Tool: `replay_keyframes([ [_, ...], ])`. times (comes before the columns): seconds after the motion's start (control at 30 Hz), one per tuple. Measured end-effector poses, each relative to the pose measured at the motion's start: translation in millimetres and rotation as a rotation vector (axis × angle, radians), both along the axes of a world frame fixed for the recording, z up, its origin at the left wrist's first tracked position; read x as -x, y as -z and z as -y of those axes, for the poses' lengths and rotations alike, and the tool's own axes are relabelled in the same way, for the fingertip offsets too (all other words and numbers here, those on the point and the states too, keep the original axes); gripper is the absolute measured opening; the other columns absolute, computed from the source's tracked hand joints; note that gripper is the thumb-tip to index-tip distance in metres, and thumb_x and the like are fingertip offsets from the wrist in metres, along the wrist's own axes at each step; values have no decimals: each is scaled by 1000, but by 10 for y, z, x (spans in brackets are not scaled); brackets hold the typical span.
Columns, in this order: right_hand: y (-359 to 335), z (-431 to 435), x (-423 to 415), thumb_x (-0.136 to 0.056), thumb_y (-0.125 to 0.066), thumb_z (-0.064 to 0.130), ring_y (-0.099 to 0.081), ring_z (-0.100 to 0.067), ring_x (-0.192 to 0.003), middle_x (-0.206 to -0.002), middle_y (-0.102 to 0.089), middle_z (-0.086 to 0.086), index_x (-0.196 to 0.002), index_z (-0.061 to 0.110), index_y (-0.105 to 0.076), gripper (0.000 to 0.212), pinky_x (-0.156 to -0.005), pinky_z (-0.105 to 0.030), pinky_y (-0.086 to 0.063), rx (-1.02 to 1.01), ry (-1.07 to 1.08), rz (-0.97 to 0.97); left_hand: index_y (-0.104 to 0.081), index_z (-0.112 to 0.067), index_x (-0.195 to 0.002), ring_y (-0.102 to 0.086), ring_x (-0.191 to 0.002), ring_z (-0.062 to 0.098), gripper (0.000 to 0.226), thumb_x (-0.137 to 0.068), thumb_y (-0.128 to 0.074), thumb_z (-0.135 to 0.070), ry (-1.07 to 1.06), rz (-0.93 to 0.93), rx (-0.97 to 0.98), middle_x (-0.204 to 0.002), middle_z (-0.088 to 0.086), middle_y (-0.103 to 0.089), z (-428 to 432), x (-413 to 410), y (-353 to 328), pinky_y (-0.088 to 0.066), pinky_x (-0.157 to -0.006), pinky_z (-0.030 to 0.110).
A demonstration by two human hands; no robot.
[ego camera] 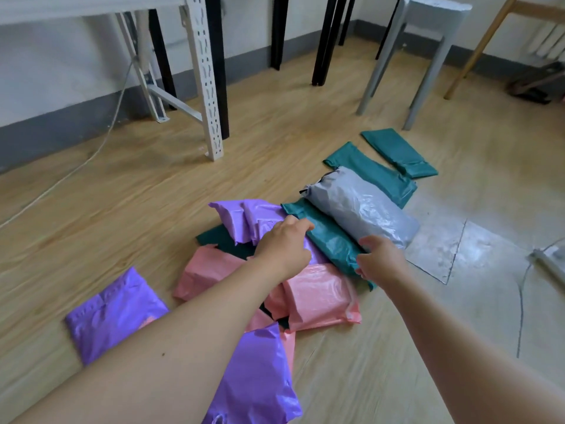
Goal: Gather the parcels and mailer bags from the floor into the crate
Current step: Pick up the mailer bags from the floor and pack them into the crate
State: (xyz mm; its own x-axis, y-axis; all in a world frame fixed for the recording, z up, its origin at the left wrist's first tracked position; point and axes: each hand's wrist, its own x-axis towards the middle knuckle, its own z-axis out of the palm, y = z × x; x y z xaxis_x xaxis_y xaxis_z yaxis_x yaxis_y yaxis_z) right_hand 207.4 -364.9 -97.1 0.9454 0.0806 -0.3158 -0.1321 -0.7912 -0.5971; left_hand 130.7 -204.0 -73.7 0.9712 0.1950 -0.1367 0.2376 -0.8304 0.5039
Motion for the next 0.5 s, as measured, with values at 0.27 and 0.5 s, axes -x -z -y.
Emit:
replay_keyframes([
  [0.27, 621, 298, -587, -74, -47, 4, -61, -34, -106, -120, -57, -18, -137, 19, -40, 66, -92, -45, -51, 7, 128, -79, -39, -22, -139, -38, -129, 22, 52, -88, -50, -14, 9, -61, 24, -137, 4, -39, 167, -456, 534, -37, -99, 33],
  [0.5, 810, 150, -612, -81, -48, 3, -57, -29, -108, -115, -65, -8, -112, 18, -66, 39, -91, -33, -45, 70, 39, 131, -42, -22, -137, -40, -127, 21, 50, -88, -53, -15, -52, -71, 25, -136, 2, -41, 140, -586, 883, -37, -98, 32],
])
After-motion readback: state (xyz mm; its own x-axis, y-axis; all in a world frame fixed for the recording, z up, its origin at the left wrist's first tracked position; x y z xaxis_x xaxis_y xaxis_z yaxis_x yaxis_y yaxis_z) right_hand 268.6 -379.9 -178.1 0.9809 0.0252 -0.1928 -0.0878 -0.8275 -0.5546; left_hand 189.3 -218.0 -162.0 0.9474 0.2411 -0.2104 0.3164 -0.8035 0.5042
